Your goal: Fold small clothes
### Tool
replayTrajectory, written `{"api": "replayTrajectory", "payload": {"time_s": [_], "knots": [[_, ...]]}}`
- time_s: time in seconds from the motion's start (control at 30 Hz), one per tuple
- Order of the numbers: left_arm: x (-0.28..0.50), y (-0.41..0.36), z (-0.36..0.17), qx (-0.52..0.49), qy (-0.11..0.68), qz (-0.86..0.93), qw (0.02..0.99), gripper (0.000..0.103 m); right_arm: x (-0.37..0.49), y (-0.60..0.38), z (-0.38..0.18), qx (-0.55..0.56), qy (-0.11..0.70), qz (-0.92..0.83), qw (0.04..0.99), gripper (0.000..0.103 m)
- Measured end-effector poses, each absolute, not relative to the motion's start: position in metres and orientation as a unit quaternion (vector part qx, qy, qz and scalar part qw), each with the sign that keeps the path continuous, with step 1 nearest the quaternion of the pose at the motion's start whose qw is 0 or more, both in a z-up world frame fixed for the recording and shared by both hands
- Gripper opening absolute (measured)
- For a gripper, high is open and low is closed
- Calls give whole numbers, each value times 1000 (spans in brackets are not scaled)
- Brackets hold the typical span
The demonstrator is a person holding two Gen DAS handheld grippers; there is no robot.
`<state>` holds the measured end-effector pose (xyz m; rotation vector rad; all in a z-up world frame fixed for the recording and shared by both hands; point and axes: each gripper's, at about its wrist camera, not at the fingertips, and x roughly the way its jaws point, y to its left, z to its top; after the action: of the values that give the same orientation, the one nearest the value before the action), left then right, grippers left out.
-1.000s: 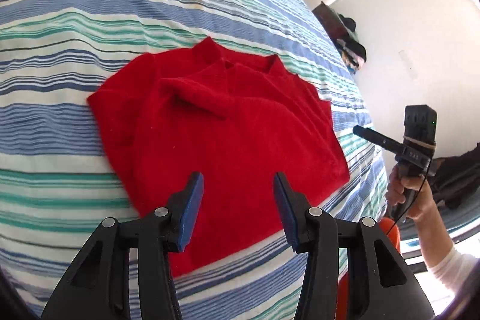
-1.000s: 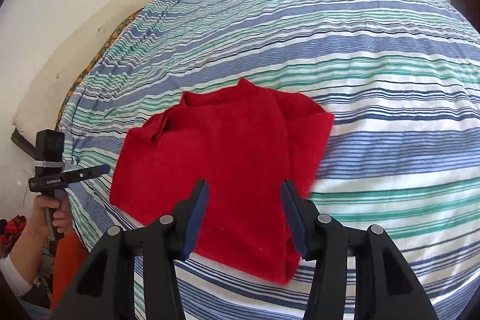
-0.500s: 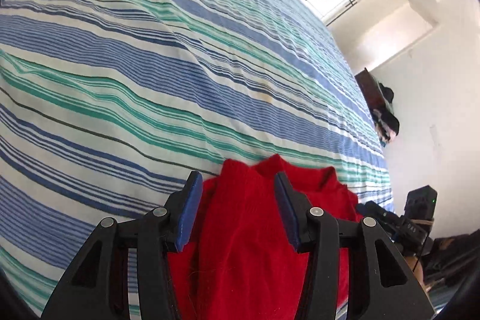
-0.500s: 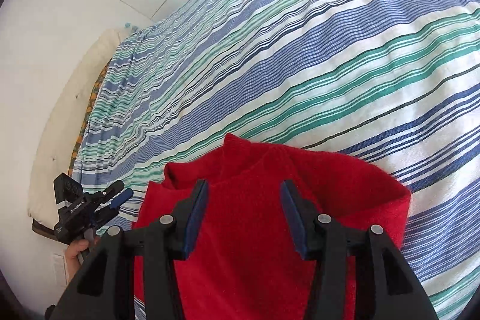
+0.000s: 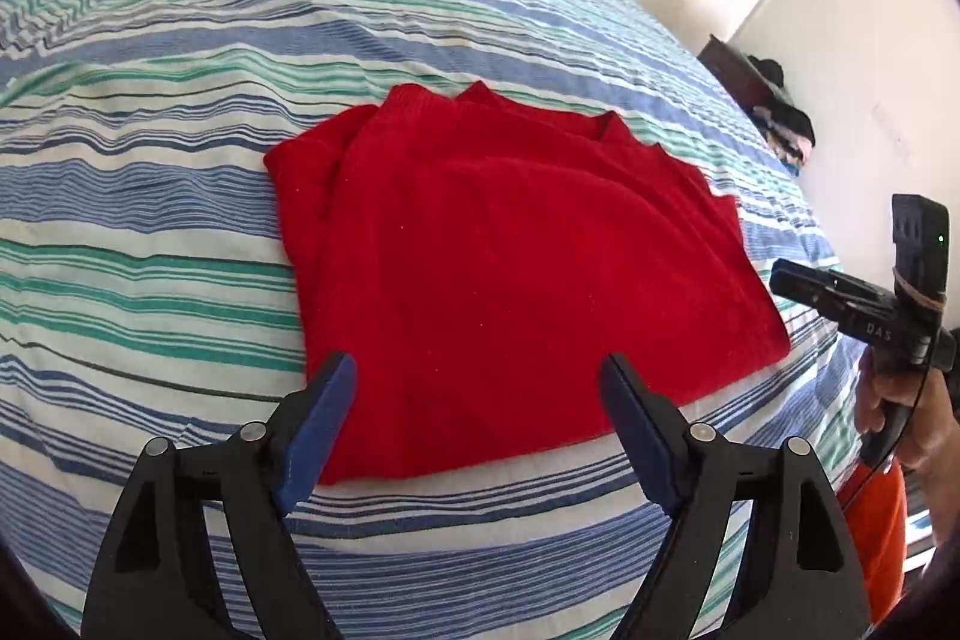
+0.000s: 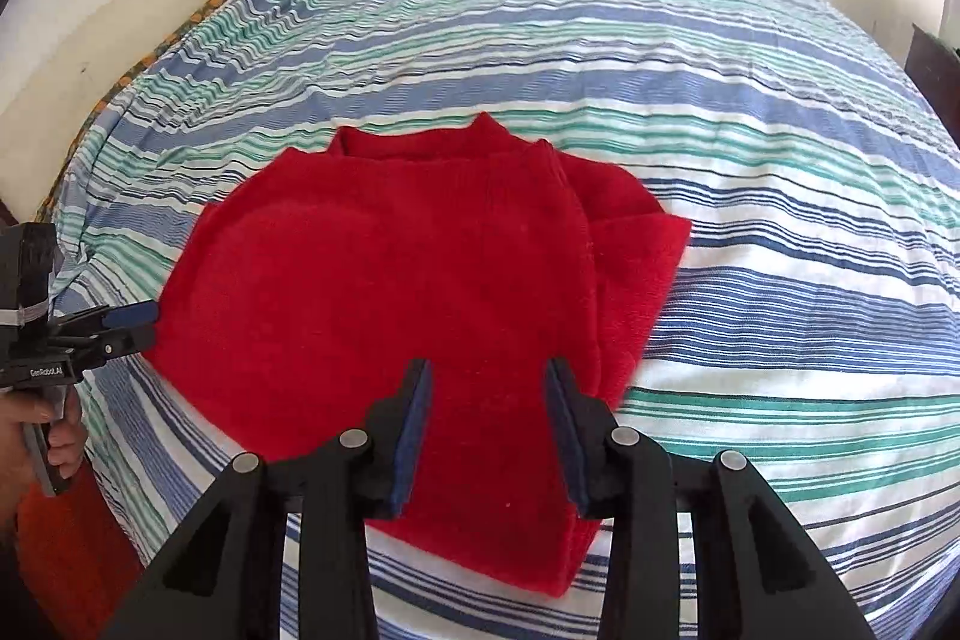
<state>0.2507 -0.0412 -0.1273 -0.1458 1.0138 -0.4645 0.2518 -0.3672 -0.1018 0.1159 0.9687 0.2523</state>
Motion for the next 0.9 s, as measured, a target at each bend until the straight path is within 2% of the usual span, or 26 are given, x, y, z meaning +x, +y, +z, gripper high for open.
{"api": "replayTrajectory", "payload": {"time_s": [0.1,0.17,0.2,0.23,0.27,0.33,0.4,0.47,0.67,0.73,0.9], "knots": [[251,-44,-147,-41,508,-176,842,87,232,-340,-107,36,461,162,871,48],[247,-39,-157,-30,528,-141,837,78,226,-339,-141,26,501,141,854,48],[239,-32,-156,-39,528,-134,838,77,225,-342,-158,27,526,122,841,48],[233,-25,-151,-51,520,-130,843,78,217,-348,-161,45,519,114,846,48],[225,-19,-147,-58,510,-122,849,84,210,-351,-152,59,502,105,857,48],[215,-8,-142,-59,493,-100,862,93,194,-348,-131,58,476,93,873,54],[213,-2,-147,-55,495,-82,863,93,175,-343,-115,49,443,86,891,66],[214,2,-155,-61,498,-73,862,93,155,-342,-112,39,425,63,902,70],[210,-8,-182,-17,509,-59,859,95,130,-356,-162,57,467,4,883,76],[209,-13,-184,-4,507,-57,860,98,121,-360,-167,66,440,8,895,77],[208,-14,-190,-8,501,-61,863,101,132,-350,-176,45,433,16,900,88]]}}
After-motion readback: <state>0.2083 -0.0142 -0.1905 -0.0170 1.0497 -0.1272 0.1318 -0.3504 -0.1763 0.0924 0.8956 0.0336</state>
